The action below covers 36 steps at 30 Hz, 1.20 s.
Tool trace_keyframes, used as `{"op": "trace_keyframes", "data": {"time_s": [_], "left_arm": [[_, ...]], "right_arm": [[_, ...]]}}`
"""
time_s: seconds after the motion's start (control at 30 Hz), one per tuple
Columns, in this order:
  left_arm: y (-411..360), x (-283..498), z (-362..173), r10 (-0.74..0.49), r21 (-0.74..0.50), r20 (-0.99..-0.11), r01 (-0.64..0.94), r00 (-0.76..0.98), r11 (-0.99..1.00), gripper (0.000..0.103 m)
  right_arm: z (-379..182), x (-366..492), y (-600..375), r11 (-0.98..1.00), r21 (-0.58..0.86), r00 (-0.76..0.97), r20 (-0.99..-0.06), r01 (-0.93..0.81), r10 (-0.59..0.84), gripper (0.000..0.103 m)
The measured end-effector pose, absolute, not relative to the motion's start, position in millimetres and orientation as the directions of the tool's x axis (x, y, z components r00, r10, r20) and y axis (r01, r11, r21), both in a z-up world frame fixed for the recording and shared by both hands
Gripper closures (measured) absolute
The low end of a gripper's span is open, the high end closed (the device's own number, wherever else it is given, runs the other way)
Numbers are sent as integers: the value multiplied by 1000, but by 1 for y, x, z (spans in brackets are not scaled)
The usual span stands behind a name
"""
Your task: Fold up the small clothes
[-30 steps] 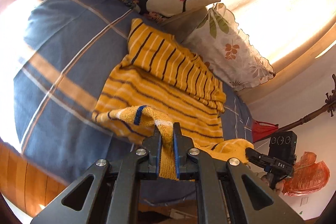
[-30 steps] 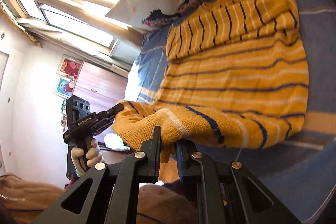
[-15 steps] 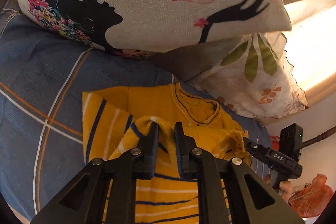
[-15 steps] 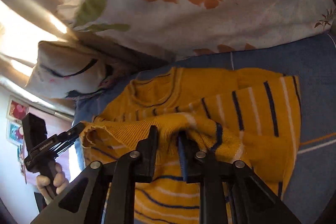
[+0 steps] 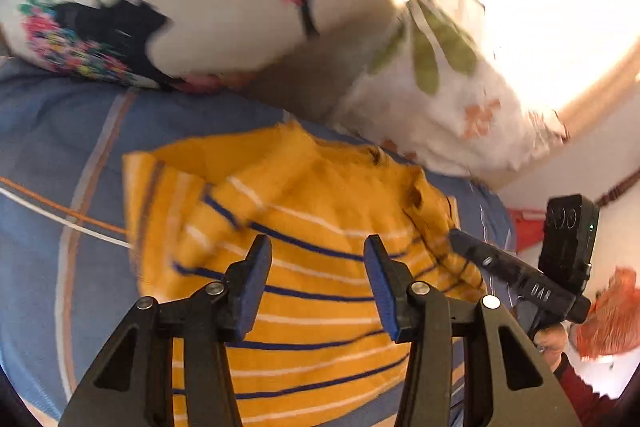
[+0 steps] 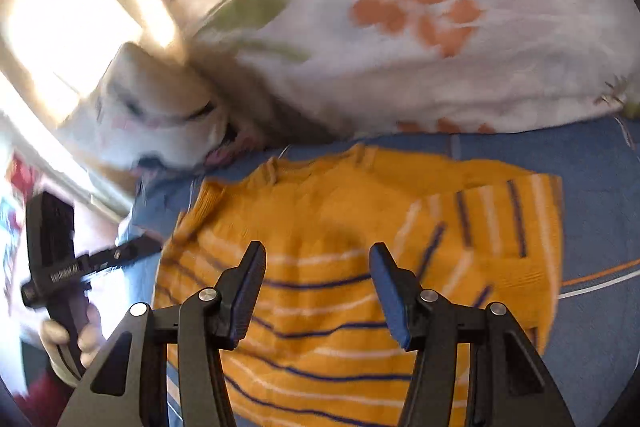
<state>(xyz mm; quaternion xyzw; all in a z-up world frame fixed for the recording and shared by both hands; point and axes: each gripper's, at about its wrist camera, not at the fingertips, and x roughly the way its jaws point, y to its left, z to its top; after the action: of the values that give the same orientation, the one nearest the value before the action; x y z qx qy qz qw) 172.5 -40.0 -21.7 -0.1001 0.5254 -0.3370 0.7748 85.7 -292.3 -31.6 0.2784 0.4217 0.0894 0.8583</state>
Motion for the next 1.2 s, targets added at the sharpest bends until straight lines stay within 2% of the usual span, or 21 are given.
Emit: {"op": "trace_keyframes", "data": {"time_s": [0.1, 0.17, 0.23, 0.27, 0.37, 0.5, 0.63, 0.77, 0.97, 1.2], "left_arm": [[-52, 184, -38, -564, -440, -784, 409, 259, 800, 57], [-43, 203, -47, -498, -388, -805, 348, 323, 853, 57], [-28, 223, -57, -474, -394, -814, 281, 335, 875, 57], [-23, 231, -63, -462, -392, -823, 260, 331, 883, 57], [-14, 244, -75, -416, -354, -843, 231, 340, 906, 57], [-1, 252, -82, -458, -410, -828, 208, 323, 888, 57], [0, 253, -79, -453, -403, -835, 215, 313, 890, 57], [10, 241, -64, -461, -415, -827, 204, 322, 887, 57], [35, 201, -40, -462, -431, -813, 167, 355, 887, 55], [60, 144, -50, -417, -416, -841, 82, 344, 906, 54]], "right_arm": [[-51, 98, -255, 847, 531, 536, -713, -8, 452, 45], [-62, 105, -250, 902, 432, 534, -763, 3, 364, 45], [-73, 115, -261, 947, 318, 546, -803, 51, 240, 46], [-76, 119, -270, 949, 305, 551, -806, 73, 217, 54], [-81, 129, -304, 952, 266, 560, -817, 152, 138, 57], [-90, 140, -344, 921, 299, 563, -819, 248, 114, 57], [-95, 137, -376, 860, 376, 567, -814, 344, 129, 57], [-78, 114, -393, 841, 362, 588, -806, 401, 66, 49], [-54, 47, -397, 818, 405, 624, -778, 407, 75, 49], [-58, -12, -368, 837, 425, 622, -771, 344, 136, 49]]}}
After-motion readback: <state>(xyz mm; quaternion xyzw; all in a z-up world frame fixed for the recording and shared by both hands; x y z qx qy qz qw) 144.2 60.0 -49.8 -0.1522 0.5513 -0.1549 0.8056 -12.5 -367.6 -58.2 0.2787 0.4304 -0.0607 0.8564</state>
